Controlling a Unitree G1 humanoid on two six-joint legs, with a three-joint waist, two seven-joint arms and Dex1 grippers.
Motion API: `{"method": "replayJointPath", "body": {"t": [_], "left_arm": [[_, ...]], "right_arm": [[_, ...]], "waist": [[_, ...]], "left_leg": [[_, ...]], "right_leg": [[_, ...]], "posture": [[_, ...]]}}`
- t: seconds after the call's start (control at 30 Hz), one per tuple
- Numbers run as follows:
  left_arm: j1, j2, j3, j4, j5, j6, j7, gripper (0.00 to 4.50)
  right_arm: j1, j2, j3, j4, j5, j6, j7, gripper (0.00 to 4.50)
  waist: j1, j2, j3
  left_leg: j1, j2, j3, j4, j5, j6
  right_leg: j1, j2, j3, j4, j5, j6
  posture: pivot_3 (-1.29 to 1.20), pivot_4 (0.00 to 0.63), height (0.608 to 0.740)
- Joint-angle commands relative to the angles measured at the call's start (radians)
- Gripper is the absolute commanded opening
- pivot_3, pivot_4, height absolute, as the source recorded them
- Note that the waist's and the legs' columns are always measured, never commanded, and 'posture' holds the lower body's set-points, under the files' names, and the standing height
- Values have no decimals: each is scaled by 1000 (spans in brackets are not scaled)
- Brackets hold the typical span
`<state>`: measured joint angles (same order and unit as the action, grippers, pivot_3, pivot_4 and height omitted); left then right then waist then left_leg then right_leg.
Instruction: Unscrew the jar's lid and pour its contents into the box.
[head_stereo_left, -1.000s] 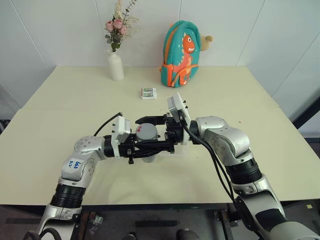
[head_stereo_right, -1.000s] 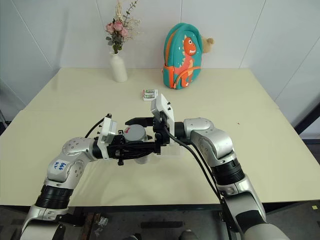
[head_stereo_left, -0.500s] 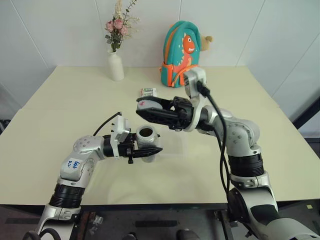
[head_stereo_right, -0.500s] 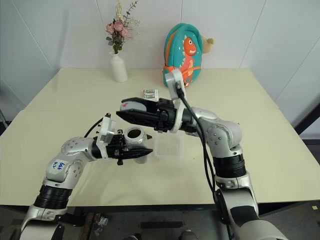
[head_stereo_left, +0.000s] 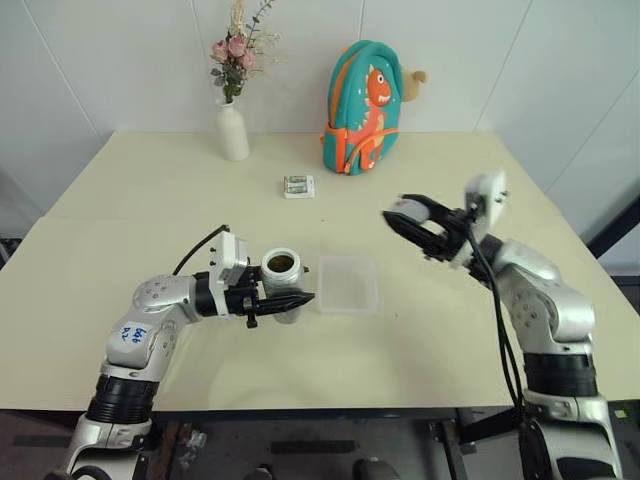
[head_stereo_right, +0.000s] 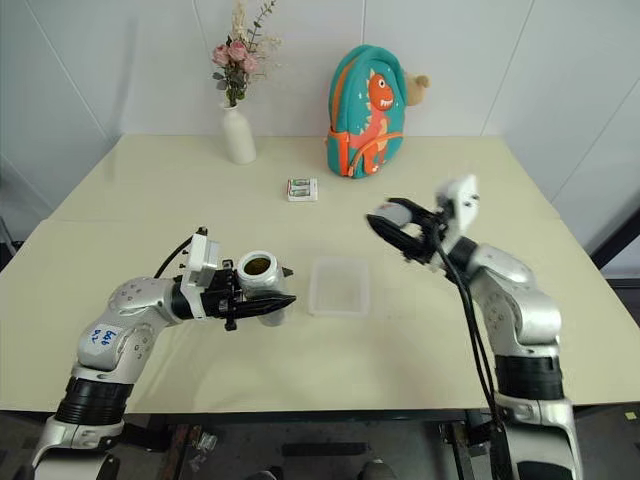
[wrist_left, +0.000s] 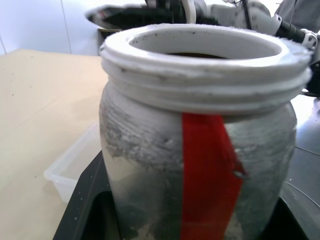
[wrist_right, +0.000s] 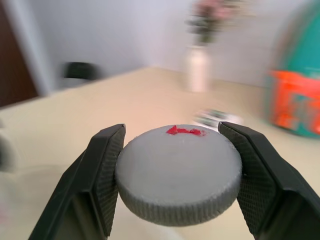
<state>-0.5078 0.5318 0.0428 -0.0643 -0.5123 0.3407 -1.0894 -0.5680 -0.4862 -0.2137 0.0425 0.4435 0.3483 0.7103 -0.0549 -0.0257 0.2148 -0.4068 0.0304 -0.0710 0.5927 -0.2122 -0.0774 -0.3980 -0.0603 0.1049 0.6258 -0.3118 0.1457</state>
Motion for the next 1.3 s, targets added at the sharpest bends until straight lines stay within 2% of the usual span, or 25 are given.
{"method": "replayJointPath", "body": {"t": [0.03, 0.17, 0.43, 0.53, 0.57, 0.63, 0.73, 0.97, 1.1, 1.3], "left_arm": [[-11, 8, 33, -31, -38, 15, 13, 1992], [-38, -8, 43, -9, -27, 12, 55, 1992], [-70, -20, 43, 11, -19, 22, 97, 1992], [-73, -16, 36, 16, -12, 31, 104, 1992], [-74, -15, 38, 20, -14, 32, 103, 1992], [-79, -15, 39, 32, -13, 31, 105, 1992], [-89, -17, 43, 48, -13, 26, 108, 1992], [-176, -8, 34, 149, 29, 16, 127, 1992], [-272, -7, -5, 216, 84, 23, 139, 1992], [-405, -25, -92, 364, 237, -68, 172, 1992]], "right_arm": [[84, 7, -31, 61, -87, -191, -43, 2995], [163, 19, -56, 227, -151, -311, -116, 2995], [209, 51, -44, 361, -206, -374, -205, 2995], [210, 48, -59, 373, -172, -330, -198, 3601], [212, 39, -59, 368, -169, -324, -188, 3944], [215, 21, -58, 343, -166, -326, -174, 4485], [217, 2, -62, 279, -138, -307, -145, 4485], [188, -141, -3, -76, 47, -87, 123, 4485], [133, -293, 46, -205, 115, 56, 282, 4485], [139, -379, 60, -335, 165, 169, 324, 4485]], "waist": [[-2, 0, 0], [-3, 0, 0], [-4, 0, 0], [-3, 0, 0], [-3, 0, 0], [-2, 0, 0], [-1, 0, 0], [-4, 1, 0], [0, 1, 0], [10, 0, 0]], "left_leg": [[0, 0, 0, 0, 0, 0], [2, 0, 1, 1, 0, 0], [2, -1, 3, 2, 1, -1], [3, -1, 3, 2, 1, -1], [3, -1, 2, 3, 1, -1], [3, -1, 2, 3, 1, -1], [3, -1, 2, 3, 1, -1], [2, -1, 2, 3, 1, -1], [2, -1, 1, 3, 1, -1], [1, -1, 1, 3, 0, 0]], "right_leg": [[0, 0, 0, 0, 0, 0], [0, 0, 2, 2, 0, 0], [1, 1, 4, 2, 1, 2], [2, 1, 4, 2, 1, 2], [3, 1, 4, 2, 1, 2], [3, 1, 4, 1, 1, 2], [3, 1, 4, 1, 1, 2], [3, 1, 5, 1, 2, 3], [3, 2, 4, 1, 2, 3], [3, 1, 4, -2, 2, 4]], "posture": [[0, 150, 740], [0, 150, 740], [0, 150, 740], [0, 150, 740], [0, 150, 740], [0, 150, 740], [0, 150, 740], [0, 150, 740], [0, 150, 740], [0, 150, 740]]}}
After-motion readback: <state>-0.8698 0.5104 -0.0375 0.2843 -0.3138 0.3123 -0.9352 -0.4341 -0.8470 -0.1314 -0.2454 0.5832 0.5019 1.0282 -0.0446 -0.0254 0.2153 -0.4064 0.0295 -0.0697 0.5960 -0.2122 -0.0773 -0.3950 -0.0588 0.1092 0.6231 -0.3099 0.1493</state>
